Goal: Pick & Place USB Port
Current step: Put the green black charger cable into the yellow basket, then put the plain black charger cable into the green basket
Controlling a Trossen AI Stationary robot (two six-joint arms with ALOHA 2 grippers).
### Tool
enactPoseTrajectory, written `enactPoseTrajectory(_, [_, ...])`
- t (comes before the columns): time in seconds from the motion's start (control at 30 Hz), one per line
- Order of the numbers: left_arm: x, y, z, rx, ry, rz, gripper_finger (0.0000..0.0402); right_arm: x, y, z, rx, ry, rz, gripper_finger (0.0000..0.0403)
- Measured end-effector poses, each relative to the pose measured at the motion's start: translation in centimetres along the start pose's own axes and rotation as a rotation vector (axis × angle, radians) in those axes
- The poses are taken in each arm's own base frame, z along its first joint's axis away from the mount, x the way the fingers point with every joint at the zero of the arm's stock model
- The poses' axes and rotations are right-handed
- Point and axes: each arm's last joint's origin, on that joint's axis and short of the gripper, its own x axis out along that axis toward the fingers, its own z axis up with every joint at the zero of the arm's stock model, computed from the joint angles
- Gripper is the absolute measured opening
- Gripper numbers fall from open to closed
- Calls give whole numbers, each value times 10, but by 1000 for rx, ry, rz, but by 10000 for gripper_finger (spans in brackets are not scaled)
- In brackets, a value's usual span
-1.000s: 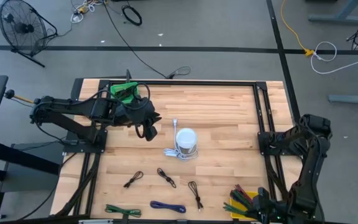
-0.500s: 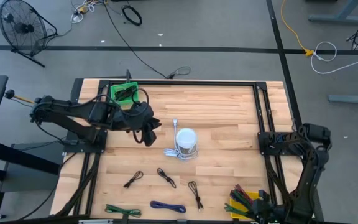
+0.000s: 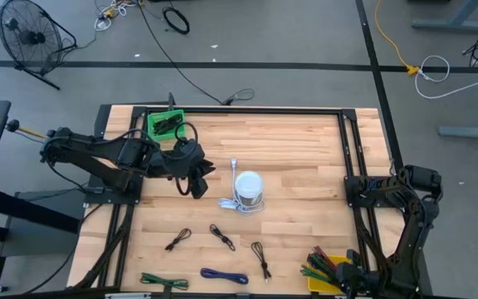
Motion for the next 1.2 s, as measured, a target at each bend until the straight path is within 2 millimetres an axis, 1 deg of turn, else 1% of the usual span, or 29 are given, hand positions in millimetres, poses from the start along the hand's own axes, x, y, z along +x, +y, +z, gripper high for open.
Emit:
enactPoseTrajectory(0.17, [-1,-2,-1,-10,1,-6,76,0,0,0,0,14,-1,60])
enactPoseTrajectory(0.3, [-2,-4,-3,-2,3,-17,76,0,0,0,0,13,-2,68])
enactPoseTrajectory(0.43, [-4,-7,-4,2,2,-23,76,0,-1,0,-2,12,-5,64])
enactPoseTrajectory(0.6, [-5,-10,-6,11,-7,-16,76,0,-2,0,-14,10,-19,49])
enactPoseTrajectory(0.77, [-5,-9,-5,10,-14,-5,76,0,-3,4,-61,-51,-22,34])
enactPoseTrajectory(0.87, [-5,-9,-5,9,-16,-2,76,-1,-3,12,-64,-56,-19,28])
enactPoseTrajectory(0.97, [-5,-9,-5,9,-16,-2,76,-2,-2,24,-79,-109,-7,26])
enactPoseTrajectory(1.1, [-5,-9,-5,9,-16,-2,76,-1,2,47,-86,-171,27,27])
enactPoseTrajectory(1.2, [-5,-9,-5,8,-16,-2,76,6,7,68,-86,-166,61,27])
